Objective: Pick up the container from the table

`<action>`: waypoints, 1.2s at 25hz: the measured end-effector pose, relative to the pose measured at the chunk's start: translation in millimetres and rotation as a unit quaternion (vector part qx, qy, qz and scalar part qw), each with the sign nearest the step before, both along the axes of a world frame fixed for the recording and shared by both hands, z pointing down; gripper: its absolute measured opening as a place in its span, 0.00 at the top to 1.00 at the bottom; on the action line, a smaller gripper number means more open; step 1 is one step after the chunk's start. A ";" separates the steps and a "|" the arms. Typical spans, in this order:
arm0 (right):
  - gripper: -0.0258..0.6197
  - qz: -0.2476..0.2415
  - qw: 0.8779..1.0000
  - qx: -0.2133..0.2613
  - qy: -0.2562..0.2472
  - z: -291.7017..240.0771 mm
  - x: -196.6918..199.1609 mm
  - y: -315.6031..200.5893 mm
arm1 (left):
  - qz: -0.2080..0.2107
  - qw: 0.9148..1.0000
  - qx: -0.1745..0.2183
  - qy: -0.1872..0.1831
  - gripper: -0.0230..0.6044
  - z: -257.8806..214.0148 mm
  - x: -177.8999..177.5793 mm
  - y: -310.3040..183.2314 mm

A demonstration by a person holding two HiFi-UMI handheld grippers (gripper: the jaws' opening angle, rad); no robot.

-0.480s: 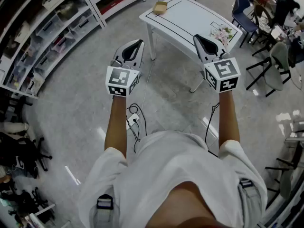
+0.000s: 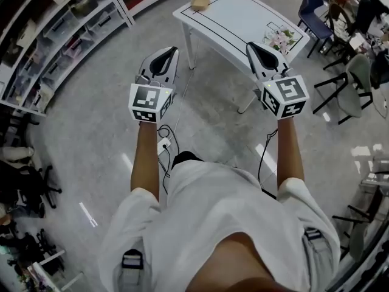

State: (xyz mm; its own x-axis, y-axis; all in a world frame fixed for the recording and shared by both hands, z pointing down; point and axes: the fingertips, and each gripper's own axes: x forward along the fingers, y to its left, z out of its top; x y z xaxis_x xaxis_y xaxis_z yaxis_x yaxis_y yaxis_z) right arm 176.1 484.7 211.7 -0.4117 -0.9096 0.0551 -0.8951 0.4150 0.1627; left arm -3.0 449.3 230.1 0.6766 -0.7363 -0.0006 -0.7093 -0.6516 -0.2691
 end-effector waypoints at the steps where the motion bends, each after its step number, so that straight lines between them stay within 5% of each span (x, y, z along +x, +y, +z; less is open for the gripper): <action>1: 0.94 -0.005 1.000 -0.002 0.000 0.9 2.2 -1.8 | -0.002 1.000 0.001 0.000 0.94 0.9 4.1 -0.3; 13: 0.94 -0.010 1.000 -0.024 0.007 32.8 3.4 -78.9 | -0.004 1.000 -0.003 -0.018 0.94 31.3 5.2 -74.3; 30: 0.94 0.052 0.997 -0.046 0.026 25.4 -36.3 -359.5 | 0.054 0.998 -0.011 -0.014 0.94 25.4 -29.5 -369.8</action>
State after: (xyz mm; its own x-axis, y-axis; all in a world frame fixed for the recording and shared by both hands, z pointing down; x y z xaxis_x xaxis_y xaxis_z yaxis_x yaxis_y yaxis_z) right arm 139.8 125.2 237.1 -0.3091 -0.9377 0.1586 -0.9259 0.3348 0.1749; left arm -32.5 79.5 255.5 0.7512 -0.6592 0.0347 -0.6273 -0.7292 -0.2736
